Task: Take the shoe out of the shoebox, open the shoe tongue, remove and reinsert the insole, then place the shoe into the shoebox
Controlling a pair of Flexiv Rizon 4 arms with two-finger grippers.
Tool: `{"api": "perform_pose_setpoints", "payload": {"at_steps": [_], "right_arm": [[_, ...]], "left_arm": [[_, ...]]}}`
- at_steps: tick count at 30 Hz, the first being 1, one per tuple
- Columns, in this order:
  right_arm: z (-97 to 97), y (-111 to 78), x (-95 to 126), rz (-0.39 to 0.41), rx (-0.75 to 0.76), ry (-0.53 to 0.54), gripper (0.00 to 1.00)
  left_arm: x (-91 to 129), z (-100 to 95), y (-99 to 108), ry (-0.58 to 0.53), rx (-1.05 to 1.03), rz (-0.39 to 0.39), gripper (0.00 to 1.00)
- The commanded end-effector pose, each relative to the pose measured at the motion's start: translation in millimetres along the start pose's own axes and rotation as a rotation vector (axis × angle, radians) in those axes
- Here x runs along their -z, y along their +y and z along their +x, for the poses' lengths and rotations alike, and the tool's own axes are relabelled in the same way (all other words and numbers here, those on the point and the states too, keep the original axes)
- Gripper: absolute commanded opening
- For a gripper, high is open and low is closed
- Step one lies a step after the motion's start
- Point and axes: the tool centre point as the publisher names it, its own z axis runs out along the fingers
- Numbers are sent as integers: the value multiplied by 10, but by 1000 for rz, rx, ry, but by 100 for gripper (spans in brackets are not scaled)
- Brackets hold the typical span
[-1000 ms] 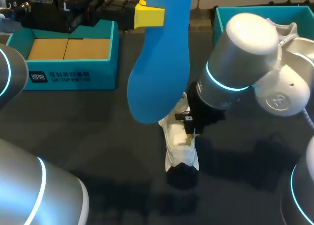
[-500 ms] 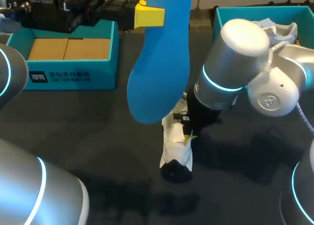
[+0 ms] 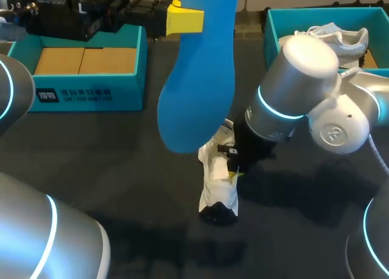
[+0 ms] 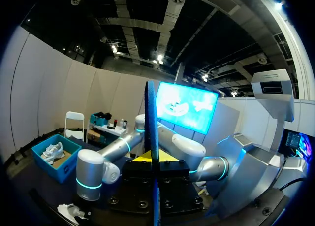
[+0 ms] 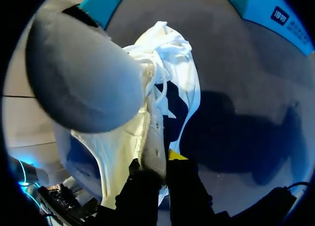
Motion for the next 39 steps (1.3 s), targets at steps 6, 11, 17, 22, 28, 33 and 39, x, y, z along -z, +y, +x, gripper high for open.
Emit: {"api": "perform_pose_setpoints", "payload": {"at_steps": [6, 11, 17, 22, 28, 33, 39], "right_arm": [[-35, -11, -109, 1, 17, 24, 14], [-8, -45, 8, -24, 27, 54, 100], [2, -101, 366, -10, -9, 105, 100], [-9, -129, 685, -9, 54, 292, 100], [-37, -116, 888, 5, 82, 353, 100], [-37, -116, 888, 5, 82, 353, 100], [-3, -64, 933, 3, 68, 501, 100]], "left_arm": [[-14, -11, -8, 1, 0, -3, 0], [-14, -11, -8, 1, 0, -3, 0], [-14, -11, -8, 1, 0, -3, 0], [-14, -11, -8, 1, 0, -3, 0], [-14, -11, -8, 1, 0, -3, 0], [-14, -11, -8, 1, 0, -3, 0], [-14, -11, -8, 1, 0, -3, 0]]}}
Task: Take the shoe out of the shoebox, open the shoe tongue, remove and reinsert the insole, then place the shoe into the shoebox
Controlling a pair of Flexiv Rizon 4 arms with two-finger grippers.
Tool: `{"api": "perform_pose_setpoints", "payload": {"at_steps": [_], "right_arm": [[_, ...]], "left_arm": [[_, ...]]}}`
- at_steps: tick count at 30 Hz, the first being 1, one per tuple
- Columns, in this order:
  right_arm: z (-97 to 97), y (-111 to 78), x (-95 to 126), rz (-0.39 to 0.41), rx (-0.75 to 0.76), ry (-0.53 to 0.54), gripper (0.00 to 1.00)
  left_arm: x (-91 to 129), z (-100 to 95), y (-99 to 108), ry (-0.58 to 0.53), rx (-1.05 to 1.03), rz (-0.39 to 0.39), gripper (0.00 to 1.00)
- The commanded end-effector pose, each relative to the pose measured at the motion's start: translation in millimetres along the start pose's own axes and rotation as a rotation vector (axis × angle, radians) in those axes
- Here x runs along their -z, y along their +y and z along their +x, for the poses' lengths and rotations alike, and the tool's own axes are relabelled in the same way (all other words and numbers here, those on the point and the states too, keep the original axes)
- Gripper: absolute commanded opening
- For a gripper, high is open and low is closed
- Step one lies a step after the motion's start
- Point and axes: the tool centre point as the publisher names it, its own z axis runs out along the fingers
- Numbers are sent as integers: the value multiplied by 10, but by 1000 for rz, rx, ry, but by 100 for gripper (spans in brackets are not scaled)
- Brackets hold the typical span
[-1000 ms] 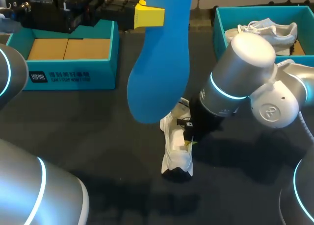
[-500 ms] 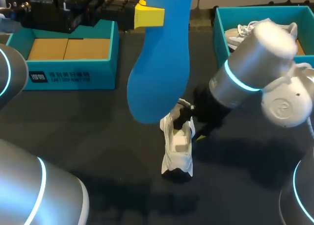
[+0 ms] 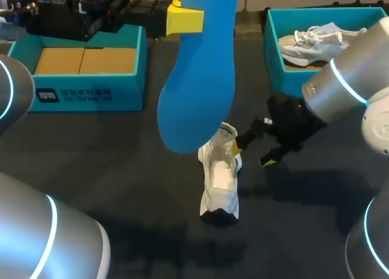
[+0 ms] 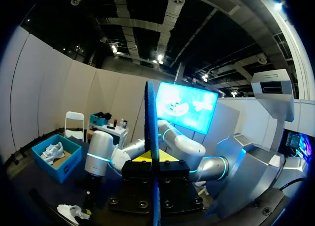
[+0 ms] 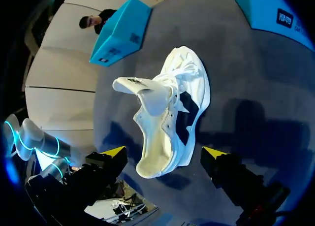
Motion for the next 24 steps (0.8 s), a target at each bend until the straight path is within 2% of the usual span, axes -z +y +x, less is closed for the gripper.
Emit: {"api": "perform_pose_setpoints", "payload": {"at_steps": [1, 6, 8, 19, 24], "right_arm": [[47, 41, 108, -32, -18, 143, 100], [133, 70, 434, -82, -60, 271, 100], [158, 86, 534, -98, -78, 289, 100], [243, 201, 783, -97, -104, 428, 100], [355, 252, 893, -86, -83, 479, 100]], "left_arm": [[-15, -11, -8, 1, 0, -3, 0], [-15, -11, -8, 1, 0, -3, 0], [-15, -11, -8, 1, 0, -3, 0], [-15, -11, -8, 1, 0, -3, 0], [-15, -11, -8, 1, 0, -3, 0]]}}
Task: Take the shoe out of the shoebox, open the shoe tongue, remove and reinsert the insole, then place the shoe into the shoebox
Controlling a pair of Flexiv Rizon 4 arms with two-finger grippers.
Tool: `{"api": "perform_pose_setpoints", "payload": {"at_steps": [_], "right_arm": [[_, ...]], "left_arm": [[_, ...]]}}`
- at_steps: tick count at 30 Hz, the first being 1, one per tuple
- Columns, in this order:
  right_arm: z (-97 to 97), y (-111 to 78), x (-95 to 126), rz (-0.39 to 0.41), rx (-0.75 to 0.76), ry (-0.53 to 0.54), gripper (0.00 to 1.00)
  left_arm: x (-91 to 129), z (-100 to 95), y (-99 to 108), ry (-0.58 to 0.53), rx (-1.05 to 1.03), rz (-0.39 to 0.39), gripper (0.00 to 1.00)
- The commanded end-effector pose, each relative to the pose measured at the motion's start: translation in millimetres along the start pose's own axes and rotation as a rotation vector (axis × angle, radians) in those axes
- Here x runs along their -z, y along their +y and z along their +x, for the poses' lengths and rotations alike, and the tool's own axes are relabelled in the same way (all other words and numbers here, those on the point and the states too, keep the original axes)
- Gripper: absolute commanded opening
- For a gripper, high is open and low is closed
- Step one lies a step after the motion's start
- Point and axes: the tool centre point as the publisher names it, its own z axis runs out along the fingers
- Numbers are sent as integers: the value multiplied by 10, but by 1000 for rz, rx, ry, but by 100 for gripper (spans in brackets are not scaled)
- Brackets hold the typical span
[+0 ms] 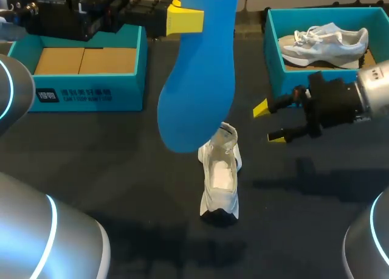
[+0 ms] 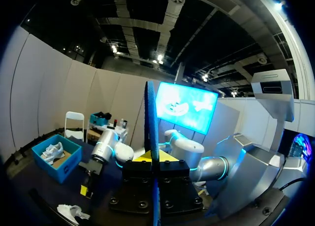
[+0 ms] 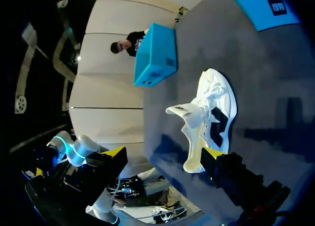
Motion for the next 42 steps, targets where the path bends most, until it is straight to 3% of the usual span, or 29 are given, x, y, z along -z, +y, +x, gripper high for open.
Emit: {"api": "perform_pose_setpoints", "payload": {"at_steps": [1, 7, 13, 17, 19, 26, 28, 29, 34, 42], "right_arm": [[64, 39, 30, 15, 18, 41, 100], [155, 111, 90, 12, 23, 107, 100], [155, 111, 90, 12, 23, 107, 100], [155, 111, 90, 12, 23, 107, 100], [155, 111, 90, 12, 23, 107, 100], [155, 111, 90, 12, 23, 107, 100], [155, 111, 90, 12, 23, 107, 100], [155, 111, 90, 12, 23, 107, 100], [155, 111, 90, 12, 23, 107, 100], [155, 111, 90, 12, 23, 107, 100]], "left_arm": [[-15, -11, -8, 1, 0, -3, 0], [-15, -11, -8, 1, 0, -3, 0], [-15, -11, -8, 1, 0, -3, 0], [41, -124, -39, -38, -179, -19, 0], [84, -235, -1, -82, -406, -38, 0], [227, -541, 127, -81, -864, -50, 0], [258, -593, 143, -55, -892, -54, 0], [296, -671, 188, -56, -1046, -86, 0], [298, -821, 335, -3, -1379, -175, 0], [206, -865, 704, 124, -1806, -290, 0]]}}
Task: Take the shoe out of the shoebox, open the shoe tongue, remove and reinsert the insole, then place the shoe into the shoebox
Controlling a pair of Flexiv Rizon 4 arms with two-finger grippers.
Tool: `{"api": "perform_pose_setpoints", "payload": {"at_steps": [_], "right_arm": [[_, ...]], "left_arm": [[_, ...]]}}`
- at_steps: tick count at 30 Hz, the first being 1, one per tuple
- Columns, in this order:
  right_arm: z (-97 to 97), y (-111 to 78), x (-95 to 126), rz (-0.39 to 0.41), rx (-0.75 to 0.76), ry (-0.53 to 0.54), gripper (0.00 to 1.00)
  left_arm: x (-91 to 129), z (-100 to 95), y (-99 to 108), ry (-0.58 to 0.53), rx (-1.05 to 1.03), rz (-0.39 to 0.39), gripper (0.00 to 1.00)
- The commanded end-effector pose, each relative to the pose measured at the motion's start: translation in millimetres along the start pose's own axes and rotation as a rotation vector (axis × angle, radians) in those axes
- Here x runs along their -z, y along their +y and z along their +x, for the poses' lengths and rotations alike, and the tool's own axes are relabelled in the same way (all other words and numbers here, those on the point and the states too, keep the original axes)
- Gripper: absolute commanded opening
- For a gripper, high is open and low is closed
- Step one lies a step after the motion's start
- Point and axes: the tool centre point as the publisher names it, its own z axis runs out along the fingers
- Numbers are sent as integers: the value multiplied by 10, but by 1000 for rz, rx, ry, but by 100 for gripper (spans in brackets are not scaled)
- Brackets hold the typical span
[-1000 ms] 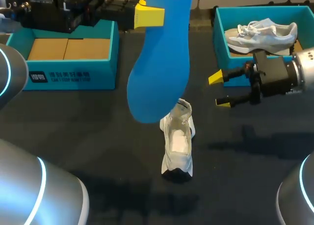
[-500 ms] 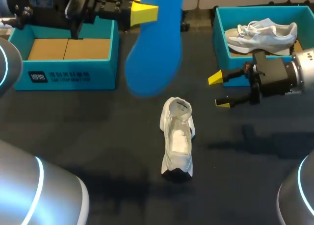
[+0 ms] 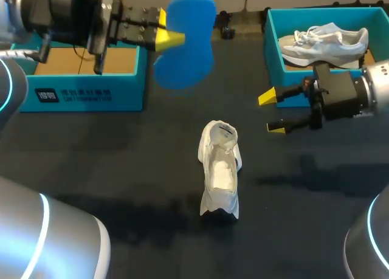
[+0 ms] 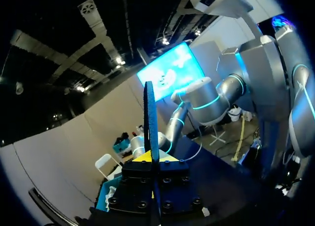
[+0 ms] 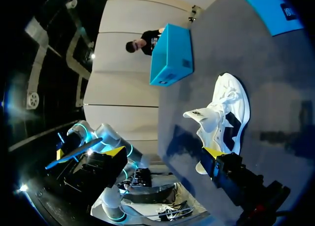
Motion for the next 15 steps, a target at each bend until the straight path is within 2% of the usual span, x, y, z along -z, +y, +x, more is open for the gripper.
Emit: {"api": "perform_pose_setpoints", "payload": {"at_steps": [1, 13, 15], "right_arm": [[4, 5, -18, 0, -1, -3, 100], [4, 5, -18, 0, -1, -3, 100], [4, 5, -18, 0, -1, -3, 100]], "left_arm": [[-60, 143, 157, 134, -959, -104, 0], [-60, 143, 157, 134, -959, -104, 0], [-96, 179, 214, 140, -1026, -96, 0]]}}
